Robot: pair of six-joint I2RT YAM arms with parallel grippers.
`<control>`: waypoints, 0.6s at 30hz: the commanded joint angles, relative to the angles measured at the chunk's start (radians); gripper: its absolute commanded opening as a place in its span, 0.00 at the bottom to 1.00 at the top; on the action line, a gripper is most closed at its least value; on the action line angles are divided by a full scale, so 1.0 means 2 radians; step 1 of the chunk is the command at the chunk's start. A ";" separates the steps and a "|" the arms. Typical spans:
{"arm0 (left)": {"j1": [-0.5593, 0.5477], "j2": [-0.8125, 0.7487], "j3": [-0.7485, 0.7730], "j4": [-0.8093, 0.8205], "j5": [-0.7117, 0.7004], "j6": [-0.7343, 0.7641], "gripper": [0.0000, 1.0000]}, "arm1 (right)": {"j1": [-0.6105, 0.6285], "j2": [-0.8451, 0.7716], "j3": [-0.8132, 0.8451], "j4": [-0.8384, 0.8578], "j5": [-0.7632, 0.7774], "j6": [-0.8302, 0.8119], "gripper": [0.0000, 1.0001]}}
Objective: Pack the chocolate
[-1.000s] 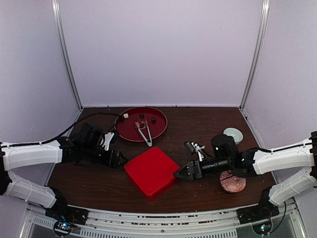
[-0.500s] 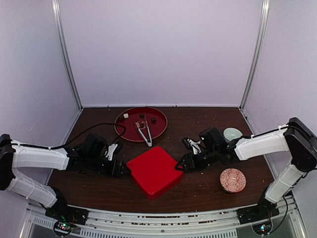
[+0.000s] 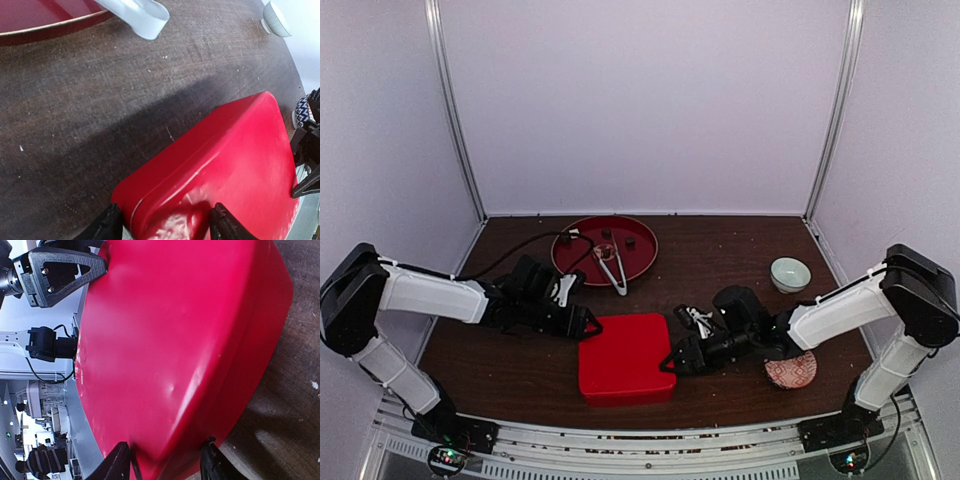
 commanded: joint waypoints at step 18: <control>0.004 -0.078 0.007 -0.078 -0.043 0.039 0.63 | 0.100 -0.134 0.082 -0.275 0.196 -0.185 0.38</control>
